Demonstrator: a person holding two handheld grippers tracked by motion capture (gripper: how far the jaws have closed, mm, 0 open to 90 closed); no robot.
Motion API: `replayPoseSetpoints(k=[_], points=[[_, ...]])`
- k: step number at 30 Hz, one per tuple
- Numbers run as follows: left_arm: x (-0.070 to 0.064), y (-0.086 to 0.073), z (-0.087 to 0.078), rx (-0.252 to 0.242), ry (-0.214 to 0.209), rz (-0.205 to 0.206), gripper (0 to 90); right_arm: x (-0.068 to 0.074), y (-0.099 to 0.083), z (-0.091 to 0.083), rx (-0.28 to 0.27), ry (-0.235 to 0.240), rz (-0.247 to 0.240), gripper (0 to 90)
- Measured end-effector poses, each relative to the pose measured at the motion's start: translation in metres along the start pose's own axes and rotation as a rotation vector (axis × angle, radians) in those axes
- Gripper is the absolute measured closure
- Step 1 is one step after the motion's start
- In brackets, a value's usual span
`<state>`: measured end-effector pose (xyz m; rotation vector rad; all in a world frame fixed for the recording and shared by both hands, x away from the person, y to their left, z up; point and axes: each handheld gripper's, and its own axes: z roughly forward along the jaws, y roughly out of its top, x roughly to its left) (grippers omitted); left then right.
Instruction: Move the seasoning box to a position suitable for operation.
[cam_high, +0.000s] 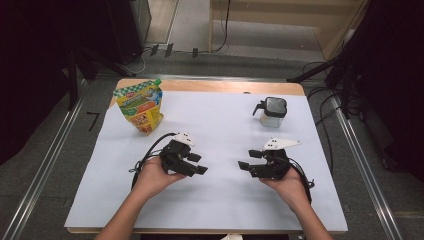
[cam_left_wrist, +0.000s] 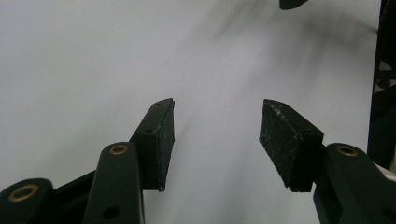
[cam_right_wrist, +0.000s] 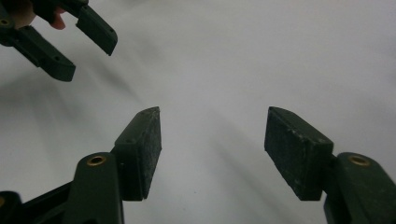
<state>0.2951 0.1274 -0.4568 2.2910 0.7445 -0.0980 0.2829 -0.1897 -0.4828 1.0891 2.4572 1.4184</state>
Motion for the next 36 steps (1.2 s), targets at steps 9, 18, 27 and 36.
replayPoseSetpoints(k=[9, 18, 27, 36], points=[[0.008, -0.004, -0.009, -0.048, -0.001, -0.025, 44.4, 0.006, -0.001, 0.004, 0.017, -0.016, -0.002, 45.2], [0.012, -0.006, -0.011, -0.066, -0.004, -0.039, 43.0, 0.005, -0.003, 0.005, 0.041, -0.032, -0.007, 45.7], [0.013, -0.006, -0.012, -0.061, -0.006, -0.035, 41.9, 0.006, -0.003, 0.002, 0.043, -0.049, -0.020, 44.1], [0.013, -0.004, -0.009, -0.059, -0.004, -0.027, 41.6, 0.006, -0.005, -0.001, 0.049, -0.061, -0.026, 42.9]])
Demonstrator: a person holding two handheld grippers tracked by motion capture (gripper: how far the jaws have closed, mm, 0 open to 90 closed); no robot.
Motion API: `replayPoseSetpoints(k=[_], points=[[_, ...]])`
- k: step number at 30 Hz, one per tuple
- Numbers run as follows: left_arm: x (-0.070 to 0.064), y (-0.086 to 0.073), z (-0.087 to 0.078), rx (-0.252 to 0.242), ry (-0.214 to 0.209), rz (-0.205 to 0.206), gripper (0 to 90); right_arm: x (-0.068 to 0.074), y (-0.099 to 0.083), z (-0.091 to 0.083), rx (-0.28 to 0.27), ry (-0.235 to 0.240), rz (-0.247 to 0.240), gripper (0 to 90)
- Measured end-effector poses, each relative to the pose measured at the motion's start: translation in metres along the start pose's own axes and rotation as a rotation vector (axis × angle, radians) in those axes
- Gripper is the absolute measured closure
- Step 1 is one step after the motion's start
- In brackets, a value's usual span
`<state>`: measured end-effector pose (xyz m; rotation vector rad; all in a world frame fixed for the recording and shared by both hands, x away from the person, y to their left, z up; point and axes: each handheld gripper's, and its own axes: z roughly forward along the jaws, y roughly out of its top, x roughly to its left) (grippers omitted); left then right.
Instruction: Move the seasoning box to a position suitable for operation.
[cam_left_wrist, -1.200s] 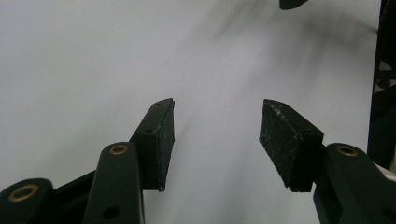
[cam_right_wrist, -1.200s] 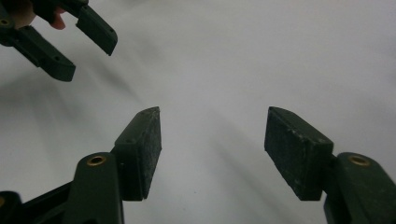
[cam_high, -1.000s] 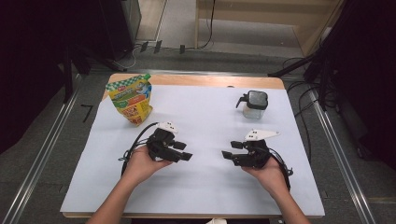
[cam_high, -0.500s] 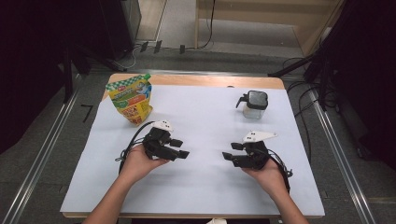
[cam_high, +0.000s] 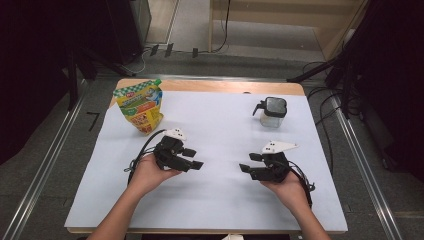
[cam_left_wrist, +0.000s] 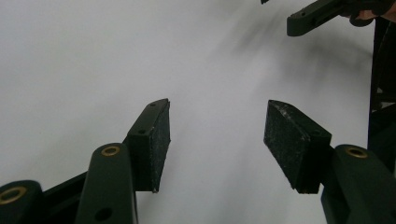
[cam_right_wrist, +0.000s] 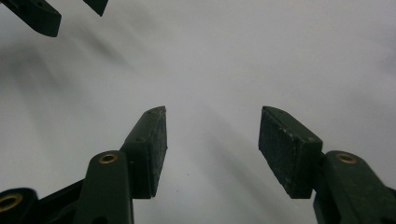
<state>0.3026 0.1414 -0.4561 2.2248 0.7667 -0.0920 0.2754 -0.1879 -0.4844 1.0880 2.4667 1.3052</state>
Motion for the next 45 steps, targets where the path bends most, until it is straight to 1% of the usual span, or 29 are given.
replayPoseSetpoints(k=[10, 14, 21, 27, 45], points=[[0.0008, 0.0002, 0.0001, 0.000, -0.001, 0.002, 41.4, -0.0006, -0.0005, -0.0001, 0.003, -0.006, 0.000, 42.7], [0.0000, -0.0001, -0.0013, -0.006, 0.002, 0.005, 41.3, 0.0002, -0.0002, 0.0010, 0.007, -0.006, -0.019, 42.7], [0.0010, -0.0004, -0.0007, -0.004, 0.002, 0.002, 41.1, -0.0002, -0.0003, 0.0015, 0.013, -0.007, -0.013, 42.6], [0.0006, 0.0000, 0.0003, 0.000, 0.002, 0.003, 40.8, -0.0008, -0.0010, -0.0002, 0.009, -0.013, -0.013, 42.6], [0.0014, -0.0005, 0.0011, 0.009, 0.006, 0.002, 40.7, -0.0010, -0.0015, 0.0015, 0.020, -0.015, -0.014, 42.5]])
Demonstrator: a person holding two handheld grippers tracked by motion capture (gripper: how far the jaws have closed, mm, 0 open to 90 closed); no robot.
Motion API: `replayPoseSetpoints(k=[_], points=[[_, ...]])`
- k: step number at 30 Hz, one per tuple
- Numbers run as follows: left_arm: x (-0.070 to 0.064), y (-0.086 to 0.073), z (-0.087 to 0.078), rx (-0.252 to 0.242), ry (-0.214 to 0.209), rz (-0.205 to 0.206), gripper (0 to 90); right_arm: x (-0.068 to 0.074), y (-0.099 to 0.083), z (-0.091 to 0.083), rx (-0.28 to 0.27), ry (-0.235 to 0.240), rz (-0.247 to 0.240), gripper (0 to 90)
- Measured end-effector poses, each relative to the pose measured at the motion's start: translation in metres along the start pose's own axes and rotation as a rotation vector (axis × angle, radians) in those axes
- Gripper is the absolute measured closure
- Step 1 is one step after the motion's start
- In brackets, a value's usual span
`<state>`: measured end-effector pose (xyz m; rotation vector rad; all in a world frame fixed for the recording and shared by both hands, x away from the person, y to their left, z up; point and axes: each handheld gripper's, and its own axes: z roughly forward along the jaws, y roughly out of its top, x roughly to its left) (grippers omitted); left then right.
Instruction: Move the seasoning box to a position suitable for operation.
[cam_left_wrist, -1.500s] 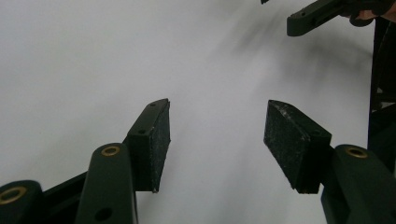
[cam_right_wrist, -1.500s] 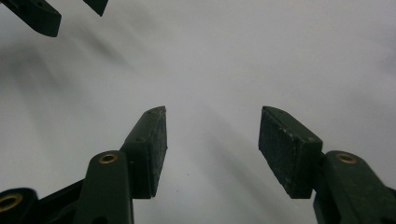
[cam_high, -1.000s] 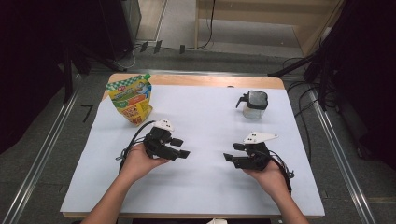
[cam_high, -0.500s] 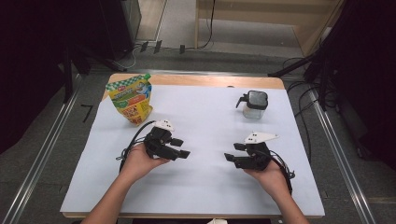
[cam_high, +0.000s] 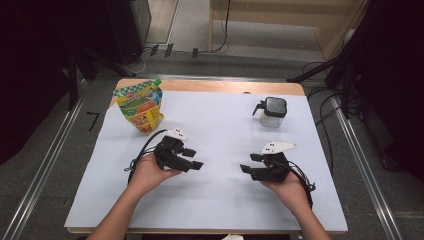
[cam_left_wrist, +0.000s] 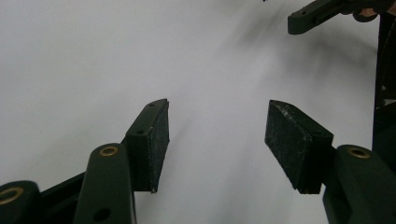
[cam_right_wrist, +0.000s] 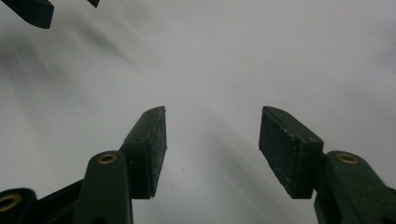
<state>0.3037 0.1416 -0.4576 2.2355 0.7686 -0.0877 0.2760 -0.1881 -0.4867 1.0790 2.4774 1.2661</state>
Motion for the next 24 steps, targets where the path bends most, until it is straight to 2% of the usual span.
replayPoseSetpoints(k=[24], points=[[-0.0003, -0.0002, 0.0012, 0.012, 0.003, 0.005, 40.7, 0.0003, 0.0001, -0.0002, 0.001, 0.003, -0.003, 42.5]])
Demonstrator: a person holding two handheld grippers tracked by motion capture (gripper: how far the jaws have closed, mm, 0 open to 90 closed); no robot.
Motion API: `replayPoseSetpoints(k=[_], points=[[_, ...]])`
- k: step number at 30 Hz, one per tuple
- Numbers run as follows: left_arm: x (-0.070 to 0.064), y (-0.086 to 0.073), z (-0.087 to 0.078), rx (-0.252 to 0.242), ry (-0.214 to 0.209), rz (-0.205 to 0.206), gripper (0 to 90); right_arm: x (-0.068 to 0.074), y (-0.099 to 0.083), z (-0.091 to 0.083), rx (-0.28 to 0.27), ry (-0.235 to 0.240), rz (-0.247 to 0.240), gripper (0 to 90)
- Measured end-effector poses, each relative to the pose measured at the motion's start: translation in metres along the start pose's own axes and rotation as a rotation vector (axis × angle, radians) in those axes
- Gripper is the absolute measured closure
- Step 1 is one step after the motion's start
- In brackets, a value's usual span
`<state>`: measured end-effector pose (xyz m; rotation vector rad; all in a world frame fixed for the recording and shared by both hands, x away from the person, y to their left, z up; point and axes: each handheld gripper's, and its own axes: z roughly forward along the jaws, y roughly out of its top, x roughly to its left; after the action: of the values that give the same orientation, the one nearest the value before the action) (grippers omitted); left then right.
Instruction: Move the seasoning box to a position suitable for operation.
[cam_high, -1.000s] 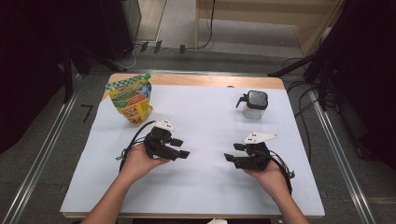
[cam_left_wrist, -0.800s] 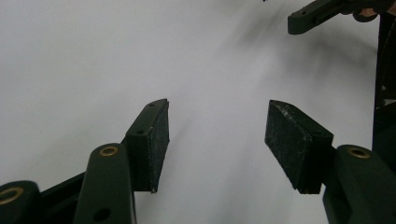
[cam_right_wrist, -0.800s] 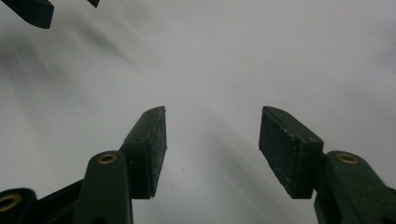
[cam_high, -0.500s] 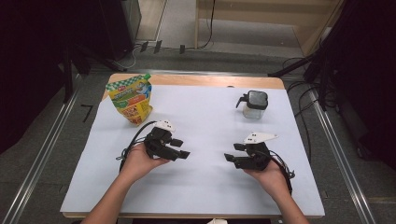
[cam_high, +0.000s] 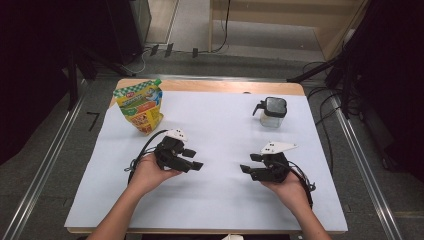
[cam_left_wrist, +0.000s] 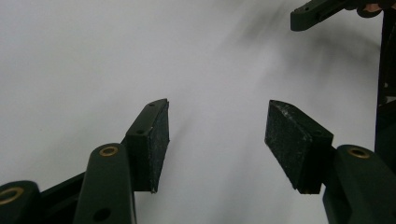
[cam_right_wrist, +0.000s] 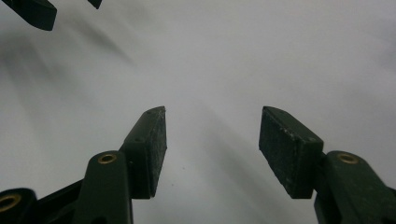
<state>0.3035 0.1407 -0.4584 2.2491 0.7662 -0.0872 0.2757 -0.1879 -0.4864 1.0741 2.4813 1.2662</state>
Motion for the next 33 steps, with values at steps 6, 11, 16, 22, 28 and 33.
replayPoseSetpoints(k=[6, 11, 16, 22, 28, 33], points=[[0.000, 0.000, 0.000, 0.001, 0.000, 0.000, 40.7, 0.000, 0.000, 0.000, 0.001, 0.000, -0.003, 42.5], [0.000, 0.000, 0.000, 0.001, 0.002, 0.000, 40.7, 0.000, 0.000, 0.000, 0.003, -0.001, -0.003, 42.5], [0.000, -0.001, -0.001, 0.001, 0.002, 0.004, 40.7, 0.000, 0.001, 0.000, 0.001, -0.001, -0.006, 42.5], [0.000, -0.002, -0.003, -0.001, 0.004, 0.003, 40.7, 0.000, 0.003, 0.001, 0.000, -0.001, -0.007, 42.5], [0.001, -0.004, -0.006, -0.010, 0.012, -0.001, 40.6, -0.001, 0.004, 0.001, -0.003, -0.006, -0.010, 42.2], [0.006, -0.006, -0.012, -0.030, 0.019, -0.020, 40.4, -0.008, 0.006, -0.005, -0.028, -0.044, 0.018, 41.0]])
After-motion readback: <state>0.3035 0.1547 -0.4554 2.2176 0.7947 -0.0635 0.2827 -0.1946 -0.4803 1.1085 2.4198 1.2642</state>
